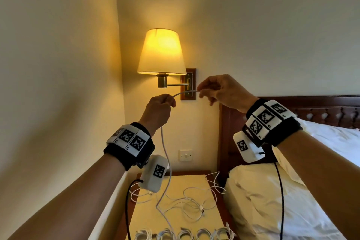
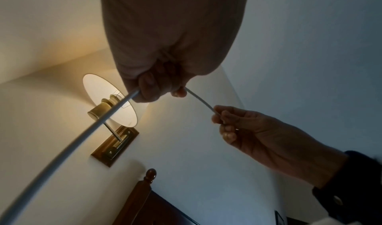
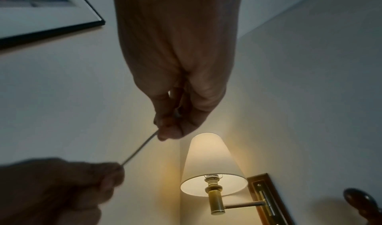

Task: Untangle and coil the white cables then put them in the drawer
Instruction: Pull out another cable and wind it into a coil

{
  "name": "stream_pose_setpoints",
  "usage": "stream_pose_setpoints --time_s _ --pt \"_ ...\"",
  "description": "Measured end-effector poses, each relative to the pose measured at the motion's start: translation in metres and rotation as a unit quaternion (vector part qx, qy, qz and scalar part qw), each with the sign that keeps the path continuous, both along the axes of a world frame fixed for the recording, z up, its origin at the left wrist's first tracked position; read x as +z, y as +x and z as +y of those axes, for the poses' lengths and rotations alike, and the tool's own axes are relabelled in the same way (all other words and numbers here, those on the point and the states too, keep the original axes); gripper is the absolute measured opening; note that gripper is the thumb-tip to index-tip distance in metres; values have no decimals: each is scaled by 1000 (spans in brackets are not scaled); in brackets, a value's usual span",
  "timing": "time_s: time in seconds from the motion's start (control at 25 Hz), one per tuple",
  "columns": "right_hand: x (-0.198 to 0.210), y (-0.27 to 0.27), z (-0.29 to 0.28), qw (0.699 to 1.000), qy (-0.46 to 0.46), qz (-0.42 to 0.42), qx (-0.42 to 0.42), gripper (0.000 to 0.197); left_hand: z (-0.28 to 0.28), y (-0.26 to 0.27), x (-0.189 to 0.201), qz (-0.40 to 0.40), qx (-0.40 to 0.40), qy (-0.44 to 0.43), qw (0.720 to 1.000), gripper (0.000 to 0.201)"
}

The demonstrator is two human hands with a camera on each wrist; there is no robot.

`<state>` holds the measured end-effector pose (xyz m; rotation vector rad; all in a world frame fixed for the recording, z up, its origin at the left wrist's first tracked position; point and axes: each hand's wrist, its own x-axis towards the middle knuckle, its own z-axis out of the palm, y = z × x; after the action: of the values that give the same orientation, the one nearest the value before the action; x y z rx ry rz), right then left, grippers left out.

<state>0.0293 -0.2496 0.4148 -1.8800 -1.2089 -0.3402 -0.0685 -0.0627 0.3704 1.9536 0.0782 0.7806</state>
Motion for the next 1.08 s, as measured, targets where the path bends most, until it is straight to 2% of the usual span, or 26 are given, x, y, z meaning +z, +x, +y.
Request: stream_pose_setpoints --time_s 0.16,0.24,0.32,0.36,0.4,0.48,0.56,0.72,0.8,0.84,0.88,0.96,1.0,1.08 --pt "6 0 0 996 60 -52 -46 13 -1 0 -15 60 -58 62 995 32" --pt "11 1 -1 995 95 -2 -13 18 0 -2 -22 69 -93 90 989 32" --pt "11 0 2 994 99 51 18 25 -7 -5 -21 142 -142 151 968 29" --pt "8 -2 6 996 81 45 18 25 -13 -6 -17 168 -156 167 959 25" --pt "3 -2 11 998 56 20 10 24 -19 -5 -13 158 -159 154 962 25" --pt "-5 -1 20 999 14 -36 -10 22 -31 -8 -3 98 -149 40 983 27" --pt "-9 0 24 998 6 -54 -31 22 -36 -7 1 38 -133 -41 990 22" --pt "-16 -5 28 997 52 -34 -51 26 -40 0 0 18 -80 -66 994 24" --pt "-26 -11 32 993 99 42 -51 32 -43 2 3 3 -85 -83 993 26" --pt "-31 -16 35 988 94 117 -28 36 -44 3 5 -10 -87 -93 992 27" --pt "-36 -23 38 975 66 210 10 44 -45 2 8 -24 -85 -108 990 27" --pt "-45 -36 42 929 21 357 89 59 -45 2 13 -41 -78 -160 983 26" --pt "-47 -42 44 916 21 385 110 58 -45 2 15 -48 -83 -192 977 24" --pt "-49 -48 48 919 40 374 121 50 -41 3 18 -63 -80 -238 966 19"
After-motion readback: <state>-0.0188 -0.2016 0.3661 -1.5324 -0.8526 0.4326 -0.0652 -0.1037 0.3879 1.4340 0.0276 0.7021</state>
